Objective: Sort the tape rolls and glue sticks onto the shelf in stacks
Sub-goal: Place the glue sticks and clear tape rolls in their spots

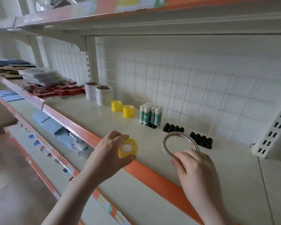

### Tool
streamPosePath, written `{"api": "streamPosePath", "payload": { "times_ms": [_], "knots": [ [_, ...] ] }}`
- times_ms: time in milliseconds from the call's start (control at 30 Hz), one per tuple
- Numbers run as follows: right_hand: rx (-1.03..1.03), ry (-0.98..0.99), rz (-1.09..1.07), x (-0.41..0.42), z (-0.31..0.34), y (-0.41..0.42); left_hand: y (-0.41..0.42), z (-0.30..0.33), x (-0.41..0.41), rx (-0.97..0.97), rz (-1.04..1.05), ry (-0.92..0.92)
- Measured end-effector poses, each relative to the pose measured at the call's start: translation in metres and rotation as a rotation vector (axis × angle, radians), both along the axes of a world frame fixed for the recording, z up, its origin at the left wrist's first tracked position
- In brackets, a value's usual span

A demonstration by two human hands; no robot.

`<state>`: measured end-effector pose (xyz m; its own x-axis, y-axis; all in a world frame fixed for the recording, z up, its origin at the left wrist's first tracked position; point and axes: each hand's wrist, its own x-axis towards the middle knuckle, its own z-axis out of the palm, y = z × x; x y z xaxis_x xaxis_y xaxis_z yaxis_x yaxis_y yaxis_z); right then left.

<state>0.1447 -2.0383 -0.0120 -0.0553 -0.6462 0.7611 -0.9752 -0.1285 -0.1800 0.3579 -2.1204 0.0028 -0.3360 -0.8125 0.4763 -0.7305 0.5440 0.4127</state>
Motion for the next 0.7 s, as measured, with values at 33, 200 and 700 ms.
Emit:
{"api": "streamPosePath", "payload": {
  "times_ms": [33, 200, 700],
  "knots": [
    [-0.003, -0.003, 0.002, 0.006, 0.000, -0.015, -0.013, 0.001, 0.006, 0.001, 0.003, -0.005],
    [-0.017, -0.019, 0.011, 0.036, 0.005, -0.089, -0.086, 0.005, 0.032, -0.011, 0.024, -0.009],
    [-0.006, 0.025, -0.115, 0.103, 0.023, -0.225, -0.285, 0.031, 0.078, -0.028, -0.160, 0.000]
  ]
}}
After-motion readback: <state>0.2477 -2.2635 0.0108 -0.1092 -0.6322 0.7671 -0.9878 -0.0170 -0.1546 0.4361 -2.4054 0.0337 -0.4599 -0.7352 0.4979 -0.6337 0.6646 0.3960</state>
